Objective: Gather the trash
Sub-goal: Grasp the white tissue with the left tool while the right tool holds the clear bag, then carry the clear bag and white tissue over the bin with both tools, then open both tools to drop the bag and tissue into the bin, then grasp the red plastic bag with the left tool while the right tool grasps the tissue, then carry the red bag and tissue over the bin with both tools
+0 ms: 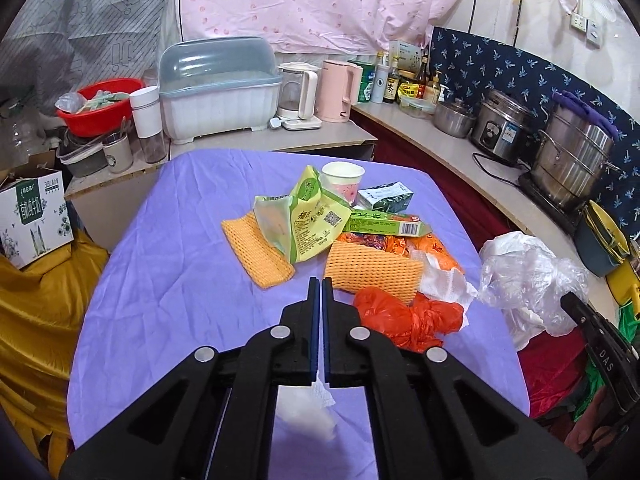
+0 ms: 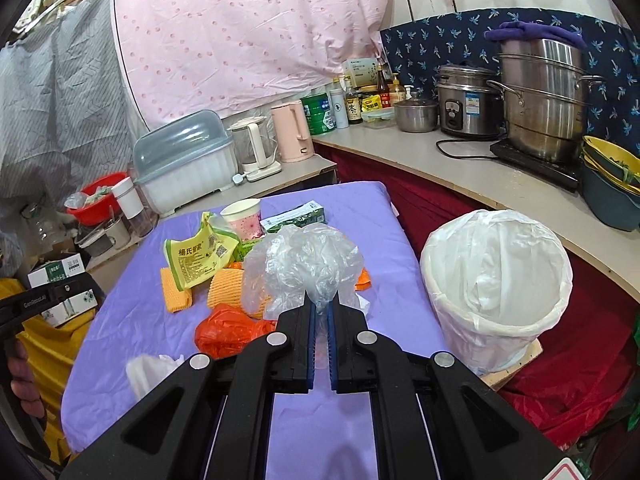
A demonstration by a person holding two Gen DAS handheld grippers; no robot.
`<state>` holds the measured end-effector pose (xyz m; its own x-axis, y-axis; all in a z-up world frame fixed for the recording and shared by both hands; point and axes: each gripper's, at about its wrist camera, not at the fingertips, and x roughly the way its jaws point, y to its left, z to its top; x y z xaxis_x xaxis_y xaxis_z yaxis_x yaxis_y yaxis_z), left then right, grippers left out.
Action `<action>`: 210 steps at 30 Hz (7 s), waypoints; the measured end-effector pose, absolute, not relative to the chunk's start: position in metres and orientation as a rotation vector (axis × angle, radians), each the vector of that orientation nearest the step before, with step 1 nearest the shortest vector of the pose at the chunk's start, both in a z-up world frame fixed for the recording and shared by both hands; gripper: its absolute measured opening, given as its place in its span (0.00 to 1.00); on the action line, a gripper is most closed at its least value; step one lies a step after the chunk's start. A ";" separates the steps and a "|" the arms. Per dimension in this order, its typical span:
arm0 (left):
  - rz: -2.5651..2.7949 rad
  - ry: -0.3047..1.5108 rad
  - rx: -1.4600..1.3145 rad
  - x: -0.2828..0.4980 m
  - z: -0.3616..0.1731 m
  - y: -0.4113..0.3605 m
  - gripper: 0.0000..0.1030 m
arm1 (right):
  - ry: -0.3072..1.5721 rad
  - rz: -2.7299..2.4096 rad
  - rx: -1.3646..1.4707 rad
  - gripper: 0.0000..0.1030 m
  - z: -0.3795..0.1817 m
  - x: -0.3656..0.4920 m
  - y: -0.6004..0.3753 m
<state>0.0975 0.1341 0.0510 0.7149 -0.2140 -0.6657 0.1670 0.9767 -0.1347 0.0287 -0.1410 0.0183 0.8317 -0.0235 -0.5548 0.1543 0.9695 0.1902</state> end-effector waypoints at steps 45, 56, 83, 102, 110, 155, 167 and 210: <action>-0.359 0.846 -0.020 0.091 0.019 0.075 0.08 | 0.553 -0.202 0.265 0.05 0.024 0.017 -0.193; -0.615 0.769 0.079 0.113 0.047 -0.091 0.08 | 0.548 -0.380 0.319 0.05 0.019 0.015 -0.299; -0.781 0.920 0.096 0.164 -0.030 -0.252 0.40 | 0.644 -0.457 0.424 0.18 -0.043 0.069 -0.399; -0.682 0.789 0.058 0.153 0.012 -0.208 0.60 | 0.561 -0.445 0.376 0.45 -0.001 0.051 -0.366; -0.577 0.731 0.066 0.146 0.029 -0.162 0.60 | 0.540 -0.383 0.341 0.49 0.017 0.047 -0.324; -0.327 1.000 -0.123 0.162 -0.102 0.041 0.69 | 0.764 -0.179 0.312 0.52 -0.070 0.085 -0.181; -0.376 0.979 -0.092 0.151 -0.088 0.058 0.32 | 0.800 -0.139 0.301 0.52 -0.092 0.134 -0.175; -0.416 0.829 -0.031 0.108 0.004 0.040 0.31 | 0.592 -0.198 0.301 0.03 0.012 0.099 -0.216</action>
<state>0.1082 0.0404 0.0041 0.5996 -0.3704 -0.7094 0.3467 0.9192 -0.1870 0.0987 -0.2161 0.0120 0.8130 -0.0968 -0.5742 0.2678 0.9378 0.2211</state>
